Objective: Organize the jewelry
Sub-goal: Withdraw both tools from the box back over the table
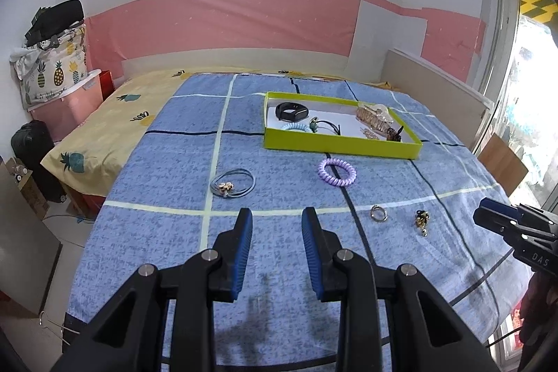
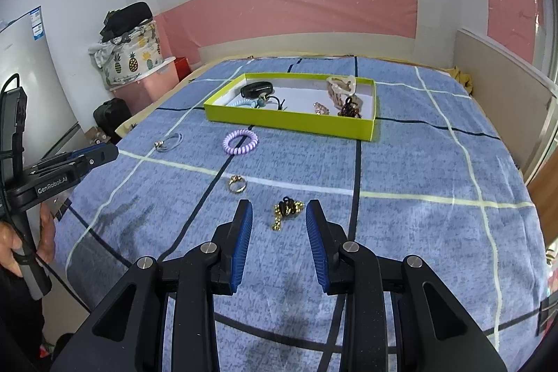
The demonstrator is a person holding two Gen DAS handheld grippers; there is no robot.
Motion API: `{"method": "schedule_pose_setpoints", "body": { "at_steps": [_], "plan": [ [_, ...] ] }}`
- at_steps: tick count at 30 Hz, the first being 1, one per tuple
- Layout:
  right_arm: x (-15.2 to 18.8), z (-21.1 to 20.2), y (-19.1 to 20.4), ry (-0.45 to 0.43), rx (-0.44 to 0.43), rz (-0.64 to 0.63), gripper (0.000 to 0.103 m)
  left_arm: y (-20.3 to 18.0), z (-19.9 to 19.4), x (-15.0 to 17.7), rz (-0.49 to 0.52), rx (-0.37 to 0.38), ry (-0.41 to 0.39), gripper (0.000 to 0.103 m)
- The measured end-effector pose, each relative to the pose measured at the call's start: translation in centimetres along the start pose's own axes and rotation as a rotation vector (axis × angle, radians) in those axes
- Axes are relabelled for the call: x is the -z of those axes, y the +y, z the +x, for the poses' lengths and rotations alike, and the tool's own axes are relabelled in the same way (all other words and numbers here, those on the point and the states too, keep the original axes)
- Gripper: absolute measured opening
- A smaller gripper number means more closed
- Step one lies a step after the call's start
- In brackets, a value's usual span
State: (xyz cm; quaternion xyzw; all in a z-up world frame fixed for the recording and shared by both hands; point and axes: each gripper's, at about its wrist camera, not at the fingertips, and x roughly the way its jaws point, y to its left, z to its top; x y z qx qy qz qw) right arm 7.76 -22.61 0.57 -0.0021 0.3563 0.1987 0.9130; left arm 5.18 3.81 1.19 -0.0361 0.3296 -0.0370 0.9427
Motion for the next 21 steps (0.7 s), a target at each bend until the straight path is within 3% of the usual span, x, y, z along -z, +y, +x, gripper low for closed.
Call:
{"method": "schedule_pose_setpoints", "body": {
  "at_steps": [21],
  "plan": [
    [0.1, 5.0, -0.4, 0.117, 0.017, 0.026, 0.033, 2.5, 4.0, -0.5, -0.036, -0.032, 0.08, 0.031]
  ]
}}
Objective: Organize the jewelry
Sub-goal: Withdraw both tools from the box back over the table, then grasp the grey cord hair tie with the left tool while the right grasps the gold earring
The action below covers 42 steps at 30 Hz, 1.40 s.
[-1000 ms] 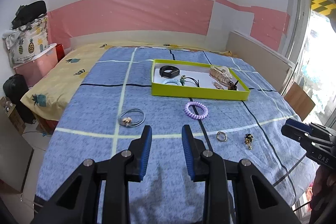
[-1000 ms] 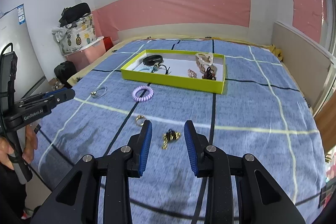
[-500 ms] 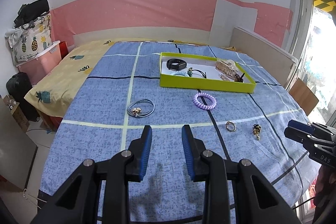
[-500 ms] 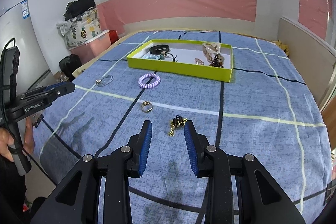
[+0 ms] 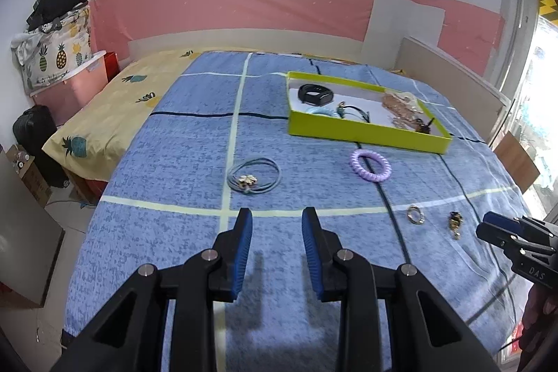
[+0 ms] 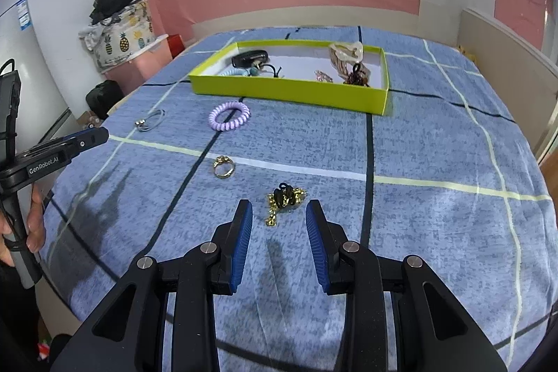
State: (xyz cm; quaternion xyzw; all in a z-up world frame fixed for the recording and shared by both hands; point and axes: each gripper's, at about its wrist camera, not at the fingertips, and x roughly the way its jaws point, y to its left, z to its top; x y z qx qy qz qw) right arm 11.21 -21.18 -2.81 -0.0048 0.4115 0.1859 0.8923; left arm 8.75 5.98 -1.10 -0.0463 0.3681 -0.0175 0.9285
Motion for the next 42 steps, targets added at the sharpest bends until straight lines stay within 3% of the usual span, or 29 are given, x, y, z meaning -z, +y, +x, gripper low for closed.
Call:
{"method": "schedule_pose_setpoints", "body": {
  "at_steps": [4, 17, 24, 26, 31, 42],
  "plan": [
    [-0.3, 1.2, 0.2, 0.02, -0.006, 0.006, 0.033, 0.9, 1.5, -0.6, -0.028, -0.007, 0.021, 0.036],
    [-0.9, 3.6, 0.9, 0.061, 0.044, -0.003, 0.033, 2.9, 6.7, -2.2, -0.144, -0.058, 0.108, 0.036],
    [-1.2, 3.9, 1.0, 0.068, 0.065, -0.013, 0.032, 2.1, 7.7, -2.4, -0.105, -0.075, 0.115, 0.035],
    [-1.3, 4.0, 0.8, 0.067, 0.069, -0.009, 0.024, 2.0, 7.7, -2.4, -0.094, -0.086, 0.113, 0.029],
    [-1.3, 3.8, 0.4, 0.063, 0.05, 0.002, 0.022, 1.6, 7.7, -2.5, -0.066, -0.095, 0.114, 0.02],
    [-1.1, 3.0, -0.4, 0.042, 0.019, 0.02, 0.015, 1.1, 6.7, -2.2, -0.042, -0.06, 0.099, 0.019]
  ]
}}
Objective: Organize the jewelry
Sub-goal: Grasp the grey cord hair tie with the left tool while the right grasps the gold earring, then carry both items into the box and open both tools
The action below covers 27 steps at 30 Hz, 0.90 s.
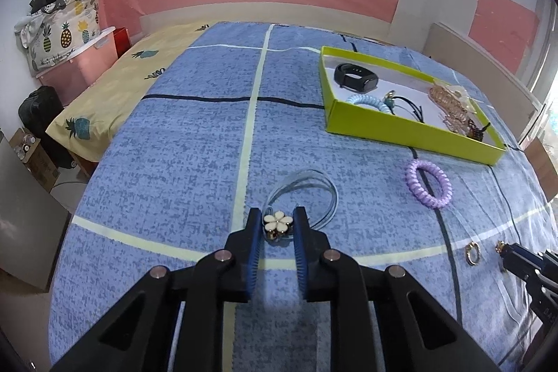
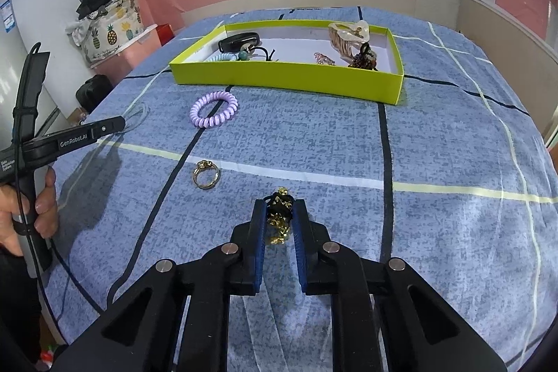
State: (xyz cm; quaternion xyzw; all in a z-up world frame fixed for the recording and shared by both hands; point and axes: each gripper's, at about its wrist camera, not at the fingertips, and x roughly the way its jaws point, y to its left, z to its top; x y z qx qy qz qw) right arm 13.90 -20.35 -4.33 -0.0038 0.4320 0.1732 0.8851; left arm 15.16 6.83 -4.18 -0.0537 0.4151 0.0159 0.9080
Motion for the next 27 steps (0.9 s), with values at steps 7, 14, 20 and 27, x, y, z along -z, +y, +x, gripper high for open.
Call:
{"method": "schedule_pose_setpoints", "body": {
  "at_steps": [7, 14, 20, 27],
  "plan": [
    [0.3, -0.7, 0.0, -0.017, -0.006, -0.001, 0.015, -1.1, -2.1, 0.6, 0.031, 0.041, -0.03, 0.019],
    [0.1, -2.6, 0.4, -0.066, -0.017, -0.008, 0.015, -2.5, -4.7, 0.6, 0.064, 0.087, -0.074, 0.019],
    [-0.8, -4.1, 0.5, -0.108, -0.02, -0.018, 0.015, -3.6, -6.4, 0.1, 0.093, 0.125, -0.105, 0.019],
    [-3.0, -5.1, 0.4, -0.153, -0.025, -0.033, 0.015, -4.9, -7.2, -1.4, 0.126, 0.151, -0.127, 0.019]
  ]
}}
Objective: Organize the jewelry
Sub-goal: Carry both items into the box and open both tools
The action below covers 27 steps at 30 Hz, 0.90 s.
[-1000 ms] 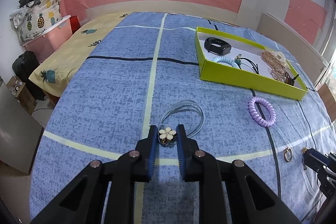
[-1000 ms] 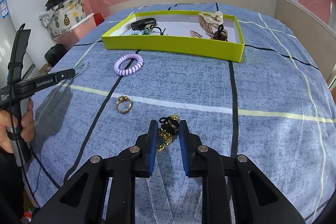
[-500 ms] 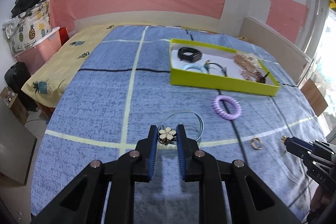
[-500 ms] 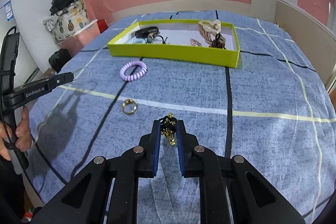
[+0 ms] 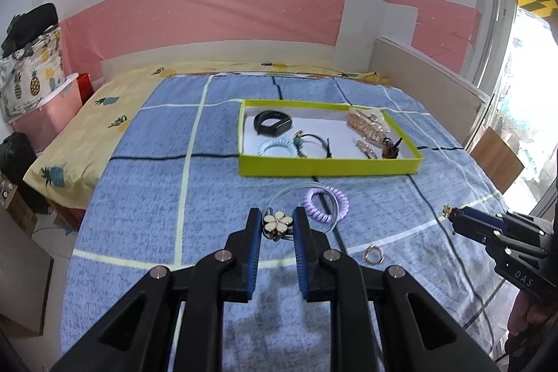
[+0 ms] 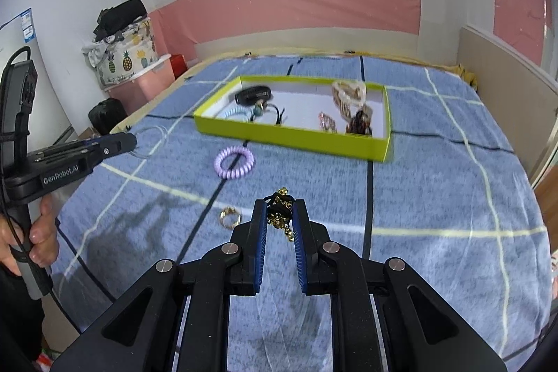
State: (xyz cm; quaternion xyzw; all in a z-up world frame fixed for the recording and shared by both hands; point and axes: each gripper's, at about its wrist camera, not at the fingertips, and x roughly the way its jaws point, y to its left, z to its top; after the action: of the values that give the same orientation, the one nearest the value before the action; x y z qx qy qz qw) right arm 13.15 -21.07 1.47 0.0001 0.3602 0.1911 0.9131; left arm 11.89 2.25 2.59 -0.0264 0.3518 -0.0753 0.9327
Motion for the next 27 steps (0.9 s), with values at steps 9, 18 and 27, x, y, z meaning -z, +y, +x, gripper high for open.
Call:
{"method": "schedule_pose_setpoints", "body": {
  "at_steps": [9, 18, 27],
  "plan": [
    [-4.3, 1.4, -0.6, -0.042, -0.012, -0.027, 0.015, -0.9, 1.9, -3.5, 0.046, 0.027, -0.022, 0.019],
    [-8.7, 6.3, -1.9, -0.023, -0.02, -0.035, 0.015, -0.2, 7.1, -7.1, 0.056, 0.013, 0.003, 0.019],
    [-11.2, 13.4, -3.1, 0.045, -0.011, -0.034, 0.015, 1.2, 12.6, -8.2, 0.048, -0.019, 0.072, 0.019]
  ]
}}
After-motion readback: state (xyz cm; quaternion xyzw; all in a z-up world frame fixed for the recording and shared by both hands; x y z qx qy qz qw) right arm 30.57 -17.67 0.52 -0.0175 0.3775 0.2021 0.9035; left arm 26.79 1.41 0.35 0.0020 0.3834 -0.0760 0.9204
